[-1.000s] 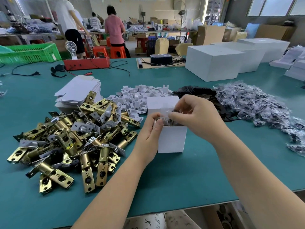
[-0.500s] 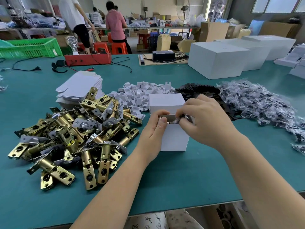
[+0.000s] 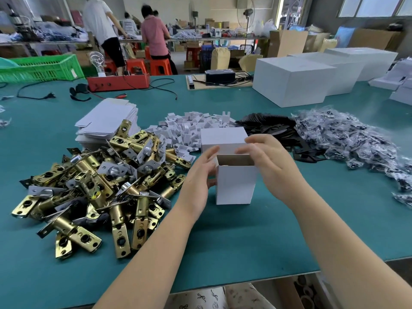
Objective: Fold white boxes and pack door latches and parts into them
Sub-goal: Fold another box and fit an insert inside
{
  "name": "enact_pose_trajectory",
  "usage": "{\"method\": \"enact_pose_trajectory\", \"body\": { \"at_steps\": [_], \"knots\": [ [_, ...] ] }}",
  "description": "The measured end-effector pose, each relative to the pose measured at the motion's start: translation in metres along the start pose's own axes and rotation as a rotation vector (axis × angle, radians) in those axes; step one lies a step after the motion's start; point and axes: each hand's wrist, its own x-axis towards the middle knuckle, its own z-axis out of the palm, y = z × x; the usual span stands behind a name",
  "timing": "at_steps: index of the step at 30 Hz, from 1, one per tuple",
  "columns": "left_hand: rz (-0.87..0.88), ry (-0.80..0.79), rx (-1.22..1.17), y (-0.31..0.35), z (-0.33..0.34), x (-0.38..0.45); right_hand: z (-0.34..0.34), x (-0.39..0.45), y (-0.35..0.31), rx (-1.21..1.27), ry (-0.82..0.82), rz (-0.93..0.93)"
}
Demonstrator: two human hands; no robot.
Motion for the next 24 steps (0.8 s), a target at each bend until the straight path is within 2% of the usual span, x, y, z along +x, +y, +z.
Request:
{"method": "enact_pose_trajectory", "body": {
  "at_steps": [3, 6, 11, 16, 19, 21, 24],
  "knots": [
    [-0.052, 0.039, -0.041, 0.0, 0.0, 0.001, 0.013, -0.01, 0.013, 0.479, 0.333, 0.201],
    [-0.13, 0.049, -0.2, 0.002, -0.004, 0.002, 0.023, -0.024, 0.026, 0.556, 0.443, 0.276],
    [-0.146, 0.019, -0.337, 0.003, -0.011, 0.003, 0.026, -0.03, 0.035, 0.545, 0.356, 0.242],
    [-0.099, -0.009, -0.363, 0.003, -0.011, 0.003, 0.028, -0.022, 0.03, 0.675, 0.281, 0.177],
    [-0.072, -0.037, -0.222, 0.004, -0.004, 0.003, 0.029, -0.016, 0.026, 0.603, 0.128, 0.244],
    [-0.071, -0.011, -0.177, 0.004, 0.001, 0.004, 0.028, -0.011, 0.028, 0.679, 0.091, 0.325],
    [-0.04, -0.002, -0.244, 0.003, 0.003, 0.005, 0.023, -0.006, 0.025, 0.858, 0.055, 0.35]
  ]
}}
